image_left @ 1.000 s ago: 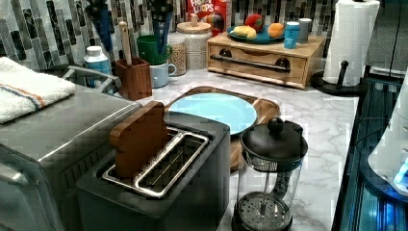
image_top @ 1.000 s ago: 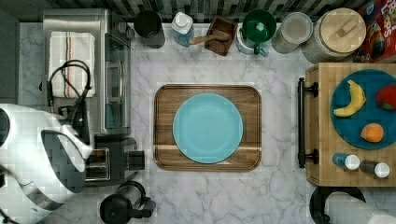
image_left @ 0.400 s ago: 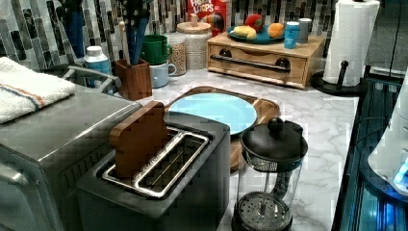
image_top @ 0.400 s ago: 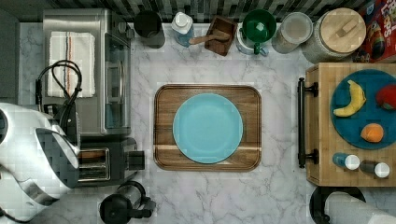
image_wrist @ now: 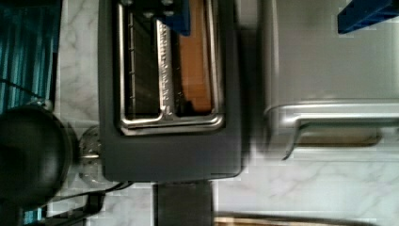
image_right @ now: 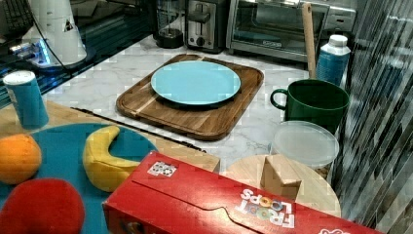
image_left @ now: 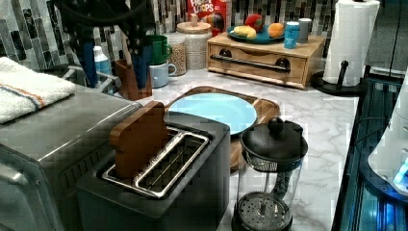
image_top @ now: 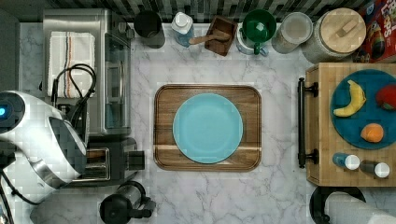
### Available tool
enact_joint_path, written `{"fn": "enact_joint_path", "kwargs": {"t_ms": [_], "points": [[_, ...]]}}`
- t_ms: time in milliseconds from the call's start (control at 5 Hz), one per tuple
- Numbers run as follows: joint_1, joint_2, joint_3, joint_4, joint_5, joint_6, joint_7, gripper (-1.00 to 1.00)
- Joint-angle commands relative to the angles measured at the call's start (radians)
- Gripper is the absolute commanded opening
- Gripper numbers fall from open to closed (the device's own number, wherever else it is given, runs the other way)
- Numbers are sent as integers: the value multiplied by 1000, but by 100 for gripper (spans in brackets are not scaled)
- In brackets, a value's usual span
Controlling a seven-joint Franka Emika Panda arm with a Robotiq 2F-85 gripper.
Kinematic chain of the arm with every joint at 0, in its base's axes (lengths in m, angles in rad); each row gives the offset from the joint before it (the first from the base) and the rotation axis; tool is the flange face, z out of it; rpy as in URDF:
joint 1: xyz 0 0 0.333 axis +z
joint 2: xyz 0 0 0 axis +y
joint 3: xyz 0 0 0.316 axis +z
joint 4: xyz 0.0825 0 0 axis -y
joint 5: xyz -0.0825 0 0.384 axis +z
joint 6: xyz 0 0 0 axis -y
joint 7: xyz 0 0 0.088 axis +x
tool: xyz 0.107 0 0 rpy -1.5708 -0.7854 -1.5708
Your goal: Pick up the toast.
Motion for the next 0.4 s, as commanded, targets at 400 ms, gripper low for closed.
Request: {"fn": "enact_joint_path", "kwargs": {"t_ms": [400], "points": [[118, 28, 100, 1, 1, 56, 175, 100]]}}
